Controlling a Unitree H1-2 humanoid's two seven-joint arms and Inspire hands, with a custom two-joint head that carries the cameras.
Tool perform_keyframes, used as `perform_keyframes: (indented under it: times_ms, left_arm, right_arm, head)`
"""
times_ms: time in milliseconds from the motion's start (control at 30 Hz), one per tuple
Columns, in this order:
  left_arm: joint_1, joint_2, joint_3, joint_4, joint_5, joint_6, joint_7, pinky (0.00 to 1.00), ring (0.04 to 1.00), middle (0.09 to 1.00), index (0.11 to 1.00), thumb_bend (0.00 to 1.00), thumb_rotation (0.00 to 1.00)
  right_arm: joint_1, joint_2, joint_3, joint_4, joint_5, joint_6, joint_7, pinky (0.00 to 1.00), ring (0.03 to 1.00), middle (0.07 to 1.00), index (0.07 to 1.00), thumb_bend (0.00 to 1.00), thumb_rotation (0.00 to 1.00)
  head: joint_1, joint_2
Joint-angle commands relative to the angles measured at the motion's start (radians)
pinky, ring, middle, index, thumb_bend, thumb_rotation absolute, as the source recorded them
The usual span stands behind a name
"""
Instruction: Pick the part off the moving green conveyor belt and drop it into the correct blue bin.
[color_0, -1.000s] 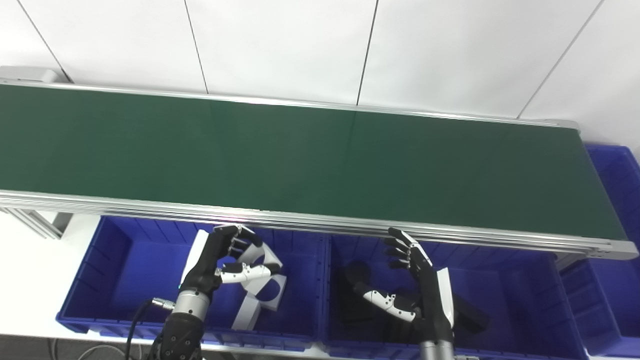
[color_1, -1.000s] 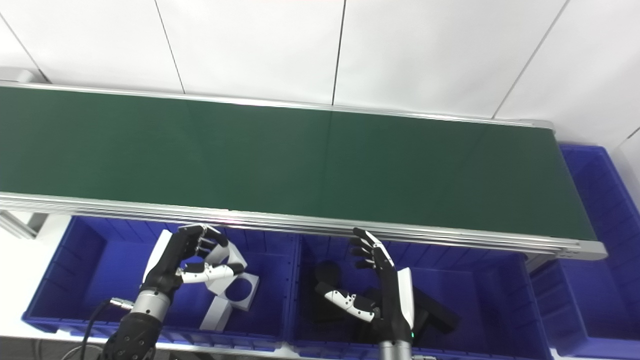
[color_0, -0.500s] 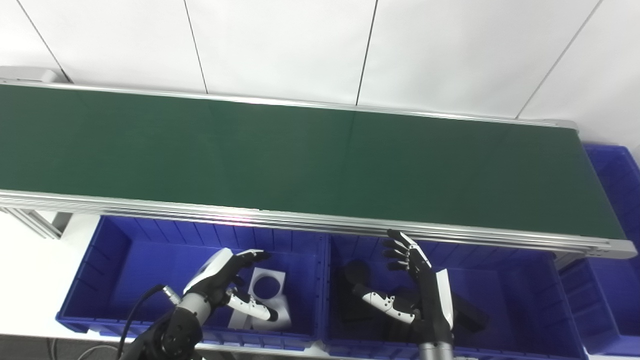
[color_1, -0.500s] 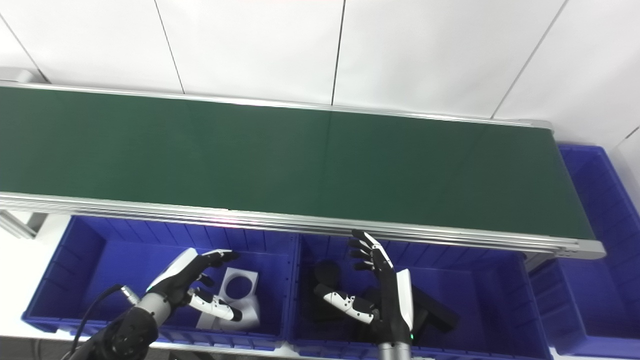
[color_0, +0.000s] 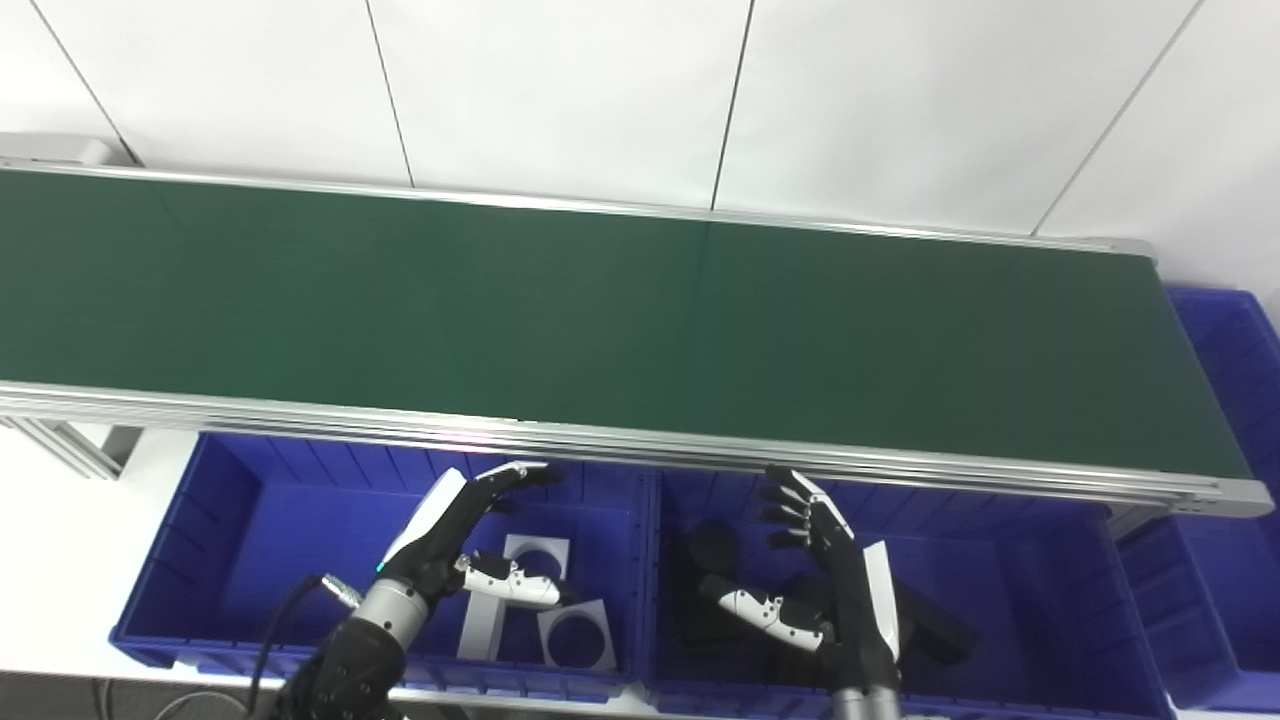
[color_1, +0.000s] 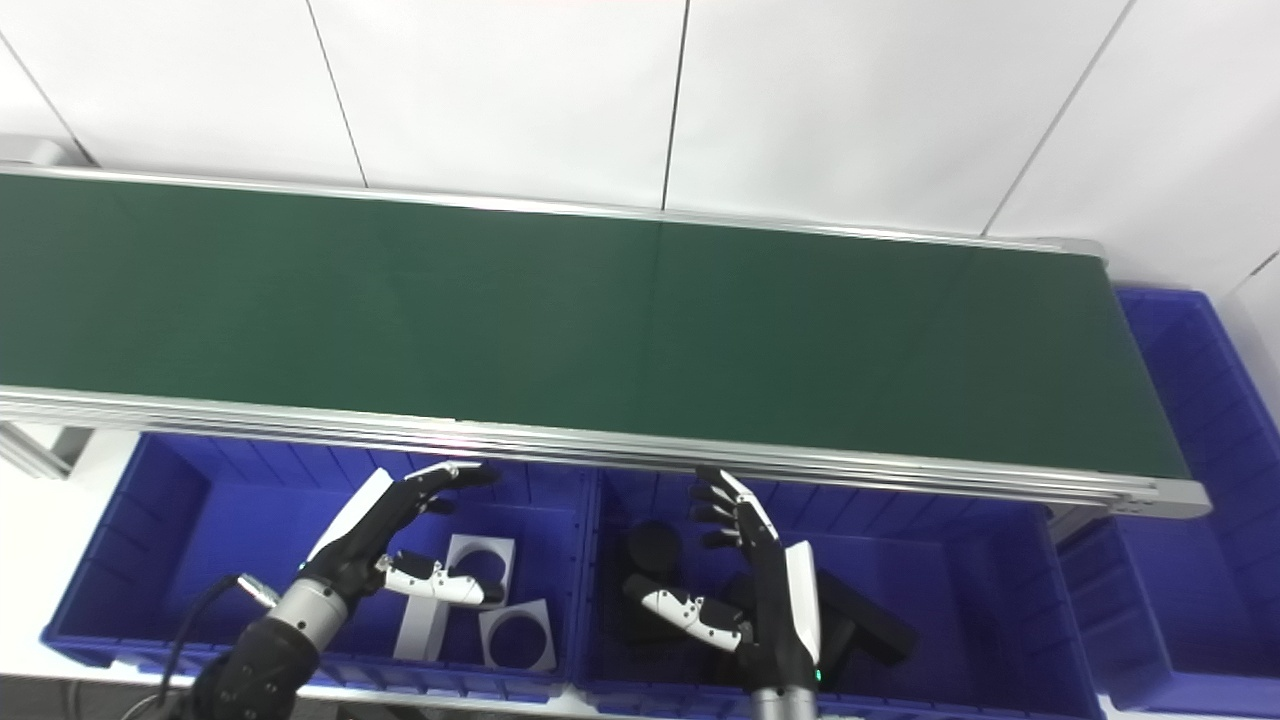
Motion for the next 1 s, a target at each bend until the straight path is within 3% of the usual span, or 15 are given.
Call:
perform_keyframes:
  times_ms: [0, 200, 267, 433, 667, 967]
  left_arm:
    - [-0.002, -0.037, 0.021, 0.013, -0.077, -0.148, 0.036, 0.78, 0.784, 0.762, 0.697, 0.75, 0.0]
    - [-0.022, -0.09, 0.077, 0.091, -0.097, -0.324, 0.102, 0.69, 0.665, 0.634, 0.605, 0.69, 0.0]
    - [-0.028, -0.093, 0.083, 0.094, -0.101, -0.355, 0.104, 0.68, 0.655, 0.623, 0.596, 0.68, 0.0]
    - [-0.027, -0.099, 0.073, 0.096, -0.166, -0.395, 0.072, 0.66, 0.645, 0.613, 0.591, 0.68, 0.0]
    - [-0.011, -0.125, 0.079, 0.126, -0.183, -0.403, 0.087, 0.71, 0.639, 0.602, 0.582, 0.7, 0.0]
    - [-0.017, -0.095, 0.075, 0.151, -0.193, -0.392, 0.05, 0.62, 0.622, 0.634, 0.625, 0.71, 0.0]
  right_arm:
    - [-0.011, 0.009, 0.001, -0.022, -0.005, -0.035, -0.006, 0.59, 0.697, 0.751, 0.804, 0.62, 0.0]
    - [-0.015, 0.012, -0.002, -0.013, 0.003, -0.042, -0.007, 0.61, 0.698, 0.749, 0.806, 0.61, 0.0]
    - [-0.016, 0.013, -0.004, -0.009, 0.009, -0.044, -0.006, 0.61, 0.7, 0.75, 0.808, 0.61, 0.0]
    - [-0.015, 0.018, -0.002, -0.005, -0.008, -0.048, -0.018, 0.6, 0.702, 0.755, 0.809, 0.61, 0.0]
    - [-0.02, 0.03, -0.012, -0.005, 0.005, -0.038, -0.022, 0.6, 0.704, 0.761, 0.809, 0.62, 0.0]
    - [-0.02, 0.034, -0.019, -0.015, 0.009, -0.024, -0.021, 0.59, 0.695, 0.751, 0.81, 0.62, 0.0]
  head:
    - [0.001, 0.001]
    - [-0.006, 0.006]
    - [-0.015, 0.003]
    - [-0.05, -0.003]
    - [-0.118, -0.006]
    - [-0.129, -0.001]
